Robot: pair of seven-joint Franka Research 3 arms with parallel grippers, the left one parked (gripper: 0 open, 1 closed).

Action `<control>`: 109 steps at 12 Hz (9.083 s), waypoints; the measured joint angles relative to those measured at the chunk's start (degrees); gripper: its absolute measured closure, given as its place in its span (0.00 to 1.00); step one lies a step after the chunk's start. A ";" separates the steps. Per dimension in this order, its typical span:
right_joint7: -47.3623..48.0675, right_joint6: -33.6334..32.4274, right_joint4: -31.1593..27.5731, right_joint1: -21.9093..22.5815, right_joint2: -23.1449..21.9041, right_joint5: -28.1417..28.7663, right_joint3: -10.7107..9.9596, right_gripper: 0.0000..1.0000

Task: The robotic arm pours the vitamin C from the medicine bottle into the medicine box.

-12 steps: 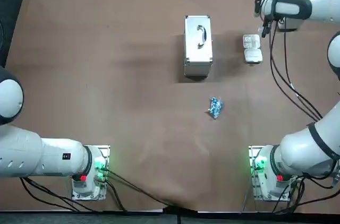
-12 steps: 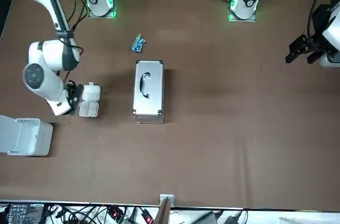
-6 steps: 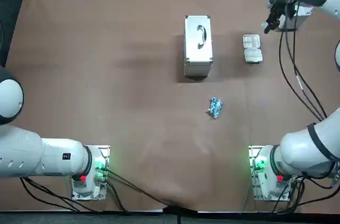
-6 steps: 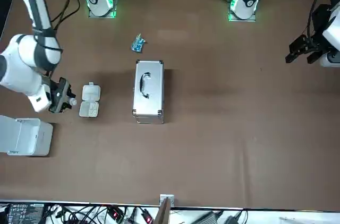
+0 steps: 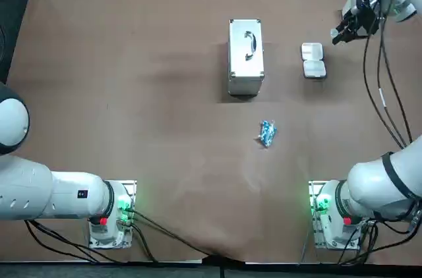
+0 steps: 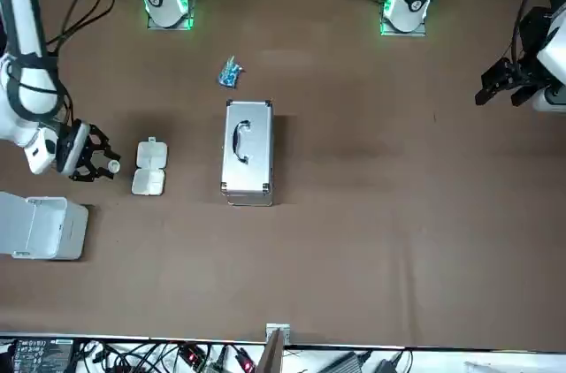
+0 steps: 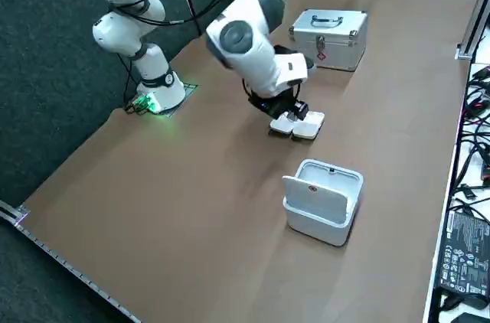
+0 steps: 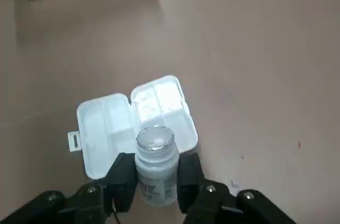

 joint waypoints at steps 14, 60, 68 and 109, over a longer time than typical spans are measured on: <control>-39.67 -15.75 -4.82 -18.68 10.09 26.21 -1.08 0.57; 14.47 -11.93 -5.11 -2.22 -7.40 5.68 -10.32 0.00; 53.67 -13.17 0.52 6.61 -14.84 -17.64 -4.62 0.00; 105.71 -40.08 25.18 20.46 -18.09 -31.30 -7.77 0.00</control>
